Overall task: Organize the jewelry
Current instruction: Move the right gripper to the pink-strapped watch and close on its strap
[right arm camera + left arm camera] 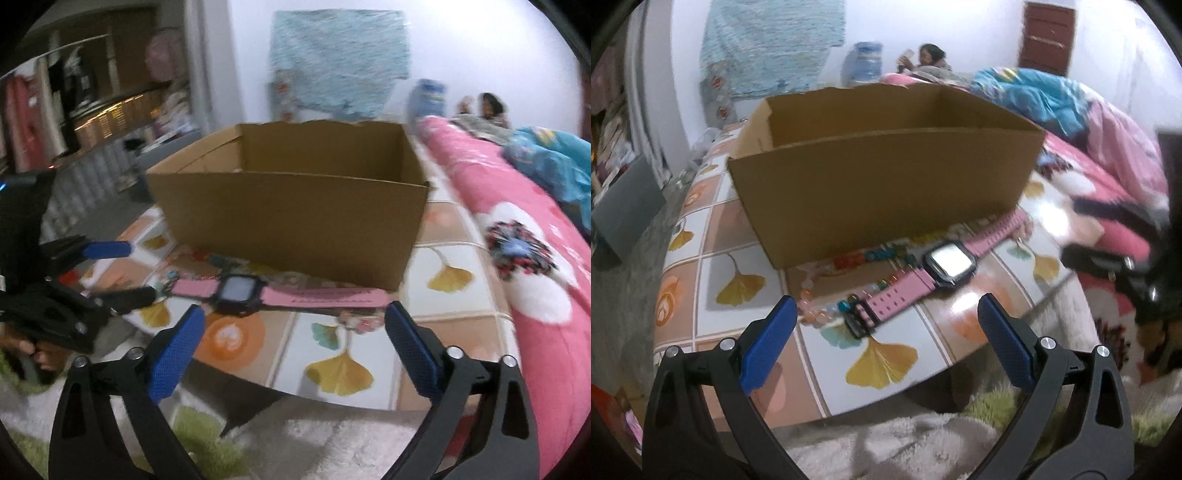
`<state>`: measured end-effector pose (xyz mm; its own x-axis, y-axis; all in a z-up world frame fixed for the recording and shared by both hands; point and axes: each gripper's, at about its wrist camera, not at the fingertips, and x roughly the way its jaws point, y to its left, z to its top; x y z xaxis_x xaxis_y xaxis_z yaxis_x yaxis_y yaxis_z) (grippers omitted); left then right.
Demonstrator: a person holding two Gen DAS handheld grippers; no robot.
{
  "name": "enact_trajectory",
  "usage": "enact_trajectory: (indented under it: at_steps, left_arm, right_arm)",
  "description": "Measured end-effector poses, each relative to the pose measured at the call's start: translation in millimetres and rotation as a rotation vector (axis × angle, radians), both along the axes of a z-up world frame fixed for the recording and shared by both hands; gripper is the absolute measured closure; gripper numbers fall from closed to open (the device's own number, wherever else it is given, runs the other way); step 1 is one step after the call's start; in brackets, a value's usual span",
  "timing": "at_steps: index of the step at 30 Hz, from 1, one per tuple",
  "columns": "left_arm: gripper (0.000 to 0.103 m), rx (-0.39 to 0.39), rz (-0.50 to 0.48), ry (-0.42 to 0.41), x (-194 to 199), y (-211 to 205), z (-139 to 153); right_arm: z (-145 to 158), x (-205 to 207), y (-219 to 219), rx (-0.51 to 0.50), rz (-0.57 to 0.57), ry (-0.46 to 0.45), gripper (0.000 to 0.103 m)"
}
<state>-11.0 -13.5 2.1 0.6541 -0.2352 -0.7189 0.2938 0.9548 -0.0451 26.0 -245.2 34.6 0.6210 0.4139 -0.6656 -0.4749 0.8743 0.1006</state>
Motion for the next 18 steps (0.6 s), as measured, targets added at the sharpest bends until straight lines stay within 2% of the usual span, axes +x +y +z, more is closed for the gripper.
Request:
enact_trajectory:
  at_steps: [6,8,9,11,18]
  left_arm:
    - [0.011,0.037,-0.079,-0.057,-15,-14,-2]
    - [0.027,0.047,-0.101,-0.063,-17,-16,-3]
    - [0.029,0.051,-0.107,-0.057,-16,-17,-5]
    - [0.039,0.046,-0.122,-0.042,-16,-17,-8]
    - [0.058,0.068,-0.155,-0.034,-12,-21,-14]
  right_arm:
    - [-4,28,26,-0.010,0.231,0.091,0.028]
    - [-7,36,39,-0.040,0.313,0.105,0.030]
    - [-9,40,45,-0.058,0.341,0.113,0.030]
    - [-14,45,58,-0.101,0.408,0.123,0.031]
    - [-32,56,89,-0.246,0.555,0.134,0.031]
